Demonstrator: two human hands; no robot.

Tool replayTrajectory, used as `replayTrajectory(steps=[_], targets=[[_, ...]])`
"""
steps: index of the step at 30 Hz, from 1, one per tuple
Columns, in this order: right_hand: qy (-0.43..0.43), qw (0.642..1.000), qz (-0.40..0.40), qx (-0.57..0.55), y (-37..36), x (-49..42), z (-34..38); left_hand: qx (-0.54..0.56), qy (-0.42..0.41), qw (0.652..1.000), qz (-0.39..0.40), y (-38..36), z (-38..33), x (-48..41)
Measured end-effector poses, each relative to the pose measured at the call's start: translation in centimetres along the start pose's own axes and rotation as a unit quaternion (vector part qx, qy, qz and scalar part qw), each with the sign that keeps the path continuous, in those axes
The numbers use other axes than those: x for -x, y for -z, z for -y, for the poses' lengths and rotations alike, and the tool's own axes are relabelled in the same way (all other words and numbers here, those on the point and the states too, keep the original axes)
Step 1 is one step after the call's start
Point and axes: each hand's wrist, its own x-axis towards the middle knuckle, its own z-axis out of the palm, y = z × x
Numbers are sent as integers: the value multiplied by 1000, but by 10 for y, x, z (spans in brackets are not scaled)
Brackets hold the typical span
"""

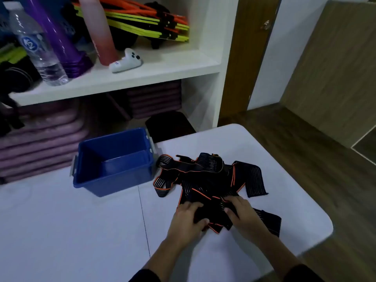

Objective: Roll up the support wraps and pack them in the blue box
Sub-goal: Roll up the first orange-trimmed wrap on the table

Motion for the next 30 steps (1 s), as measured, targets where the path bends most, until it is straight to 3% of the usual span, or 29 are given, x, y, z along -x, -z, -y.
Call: replayTrajectory(steps=[3, 9, 14, 21, 30], targets=[[-5, 1000, -5, -9, 3, -1, -10, -119, -30, 992, -28, -11, -13, -3], [13, 1000, -9, 0, 7, 1, -23, -66, -37, 996, -55, -35, -26, -9], [18, 999, -18, -26, 9, 5, -33, -92, -74, 992, -35, -52, -29, -15], [11, 998, -35, -49, 9, 11, -45, -149, -37, 987, -46, -62, -29, -20], [-4, 998, -31, -60, 7, 13, -54, -234, -202, 939, -148, -72, -34, -24]])
